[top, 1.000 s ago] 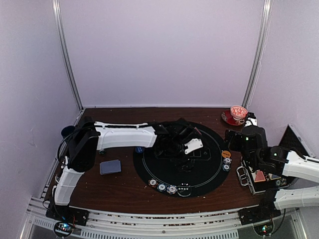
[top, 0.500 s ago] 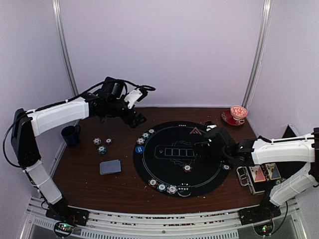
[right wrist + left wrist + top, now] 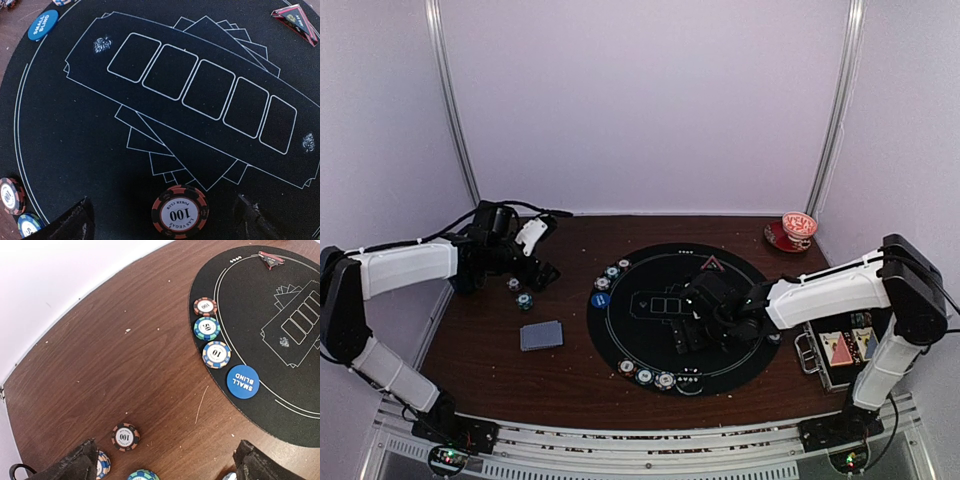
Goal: Distribute texas hold em gaming equipment
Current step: Pick up the pile of poker chips from the poker table mat.
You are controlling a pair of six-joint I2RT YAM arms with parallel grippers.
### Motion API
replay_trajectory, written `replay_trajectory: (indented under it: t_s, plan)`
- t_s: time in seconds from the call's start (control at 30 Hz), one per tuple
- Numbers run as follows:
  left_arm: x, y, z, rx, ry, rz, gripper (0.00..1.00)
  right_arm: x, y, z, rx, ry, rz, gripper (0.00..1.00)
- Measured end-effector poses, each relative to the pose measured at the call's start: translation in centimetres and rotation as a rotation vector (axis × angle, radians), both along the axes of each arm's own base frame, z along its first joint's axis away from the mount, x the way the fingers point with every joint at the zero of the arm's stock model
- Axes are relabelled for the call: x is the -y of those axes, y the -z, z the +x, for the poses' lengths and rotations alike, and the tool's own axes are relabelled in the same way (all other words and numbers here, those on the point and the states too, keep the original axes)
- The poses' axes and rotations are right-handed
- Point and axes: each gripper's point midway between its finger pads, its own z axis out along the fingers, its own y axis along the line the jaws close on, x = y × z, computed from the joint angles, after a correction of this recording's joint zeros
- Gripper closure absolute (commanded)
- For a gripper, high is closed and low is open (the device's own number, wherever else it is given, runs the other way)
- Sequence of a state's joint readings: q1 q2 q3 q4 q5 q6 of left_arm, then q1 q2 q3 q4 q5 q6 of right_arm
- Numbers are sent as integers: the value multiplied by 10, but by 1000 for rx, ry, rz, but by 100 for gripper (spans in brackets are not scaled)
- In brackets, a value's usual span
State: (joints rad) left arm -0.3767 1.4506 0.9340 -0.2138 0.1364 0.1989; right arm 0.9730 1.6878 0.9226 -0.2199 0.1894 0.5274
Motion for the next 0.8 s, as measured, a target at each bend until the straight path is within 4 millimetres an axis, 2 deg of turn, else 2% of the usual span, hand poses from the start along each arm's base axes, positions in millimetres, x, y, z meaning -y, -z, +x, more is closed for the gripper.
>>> replay_trajectory:
  t_s: [0.17,0.3,0.8]
  plan:
    - [1,5,0,15,4,-10,2,-8,16,-1,-35,-13,-47,4]
    - [1,4,2,33,1,-18,2,-4,26,0,-44,-2,-95,6]
    - [0,-8,3,88,-8,-44,2,1,27,0,-42,45,-93,22]
